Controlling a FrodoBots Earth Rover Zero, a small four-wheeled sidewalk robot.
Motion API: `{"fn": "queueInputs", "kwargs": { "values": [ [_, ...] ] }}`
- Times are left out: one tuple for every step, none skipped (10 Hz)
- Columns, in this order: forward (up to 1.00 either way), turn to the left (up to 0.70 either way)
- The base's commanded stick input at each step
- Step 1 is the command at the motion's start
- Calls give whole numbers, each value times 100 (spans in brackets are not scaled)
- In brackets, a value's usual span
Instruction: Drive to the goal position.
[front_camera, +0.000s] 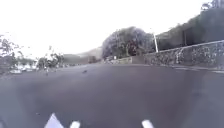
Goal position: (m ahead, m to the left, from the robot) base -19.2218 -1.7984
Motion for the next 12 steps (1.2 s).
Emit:
{"fn": "queueInputs", "kwargs": {
  "values": [
    [70,0],
    [70,0],
    [70,0],
    [70,0],
    [70,0],
    [70,0],
    [70,0],
    [70,0],
    [70,0],
    [70,0],
    [70,0],
    [70,3]
  ]
}}
